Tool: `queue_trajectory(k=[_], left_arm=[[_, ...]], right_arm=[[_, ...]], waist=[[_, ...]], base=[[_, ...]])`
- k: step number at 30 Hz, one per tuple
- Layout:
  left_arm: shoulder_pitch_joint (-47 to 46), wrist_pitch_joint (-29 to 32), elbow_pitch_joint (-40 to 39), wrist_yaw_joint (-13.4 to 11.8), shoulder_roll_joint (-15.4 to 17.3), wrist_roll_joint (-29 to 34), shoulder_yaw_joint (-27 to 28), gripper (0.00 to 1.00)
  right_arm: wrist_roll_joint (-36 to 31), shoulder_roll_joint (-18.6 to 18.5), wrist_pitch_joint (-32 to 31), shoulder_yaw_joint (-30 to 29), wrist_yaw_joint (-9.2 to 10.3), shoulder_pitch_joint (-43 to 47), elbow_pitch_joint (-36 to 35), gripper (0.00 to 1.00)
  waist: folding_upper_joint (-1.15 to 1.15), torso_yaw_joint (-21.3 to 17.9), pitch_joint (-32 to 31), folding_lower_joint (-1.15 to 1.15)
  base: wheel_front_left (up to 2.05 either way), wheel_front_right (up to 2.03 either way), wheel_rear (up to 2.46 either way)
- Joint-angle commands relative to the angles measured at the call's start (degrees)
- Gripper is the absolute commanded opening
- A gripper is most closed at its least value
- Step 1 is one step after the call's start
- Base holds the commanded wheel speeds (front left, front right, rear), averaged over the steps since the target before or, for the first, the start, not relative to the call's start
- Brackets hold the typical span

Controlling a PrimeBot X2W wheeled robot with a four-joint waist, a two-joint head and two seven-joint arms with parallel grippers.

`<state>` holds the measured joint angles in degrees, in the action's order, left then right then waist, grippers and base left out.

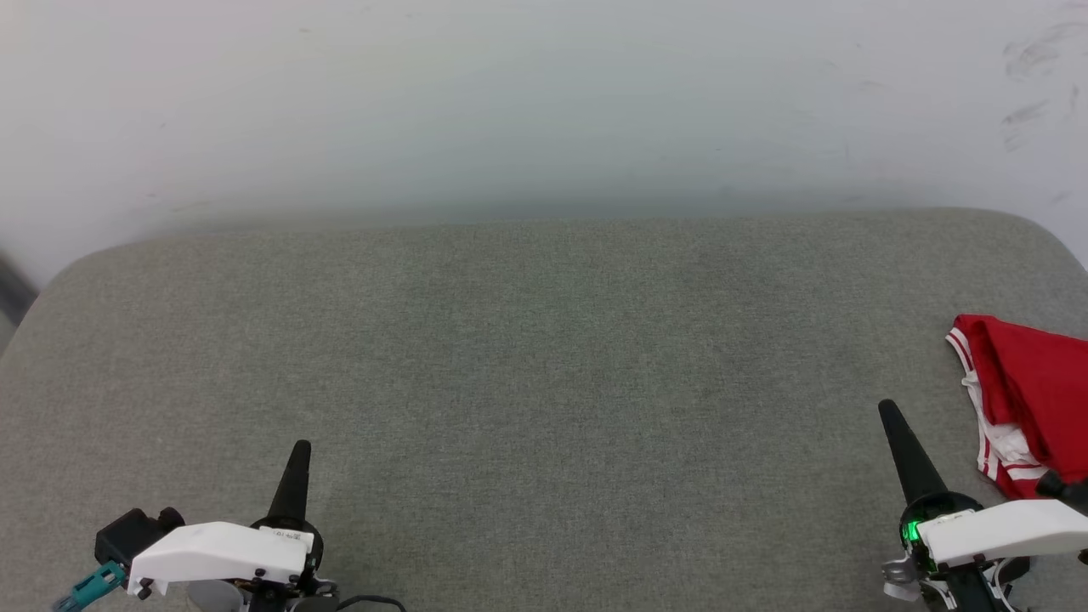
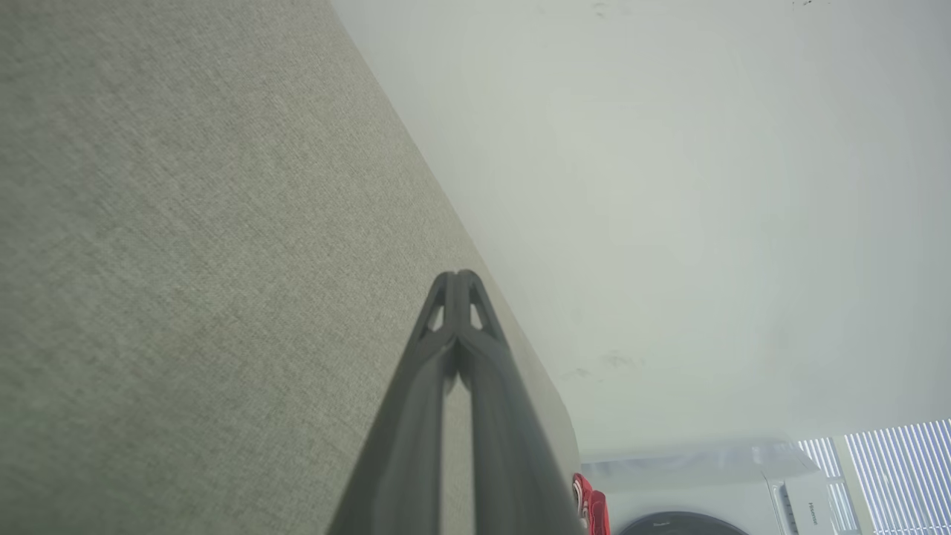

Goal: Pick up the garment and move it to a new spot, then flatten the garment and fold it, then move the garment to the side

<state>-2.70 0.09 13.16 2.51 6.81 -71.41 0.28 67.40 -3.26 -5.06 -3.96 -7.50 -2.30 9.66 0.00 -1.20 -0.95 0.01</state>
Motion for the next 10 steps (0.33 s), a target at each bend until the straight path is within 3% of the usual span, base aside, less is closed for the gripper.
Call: queue_trajectory(k=[1, 10], left_arm=[[-1.38, 0.33, -0.27, 0.34, 0.01, -1.06, 0.49, 0.0], [-1.91, 1.6, -0.03, 1.33, -0.85, -5.14, 1.7, 0.0]], right_arm=[[1.35, -0.13, 0.0, -0.19, 0.01, -1.3, -0.13, 0.0], [6.24, -0.08, -0.31, -0.61, 0.01, -1.93, 0.8, 0.0]], waist=[[0.0, 0.02, 0.02, 0.0], [0.0, 0.22, 0.21, 0.0]], base=[[0.0, 0.0, 0.0], [0.0, 0.0, 0.0]])
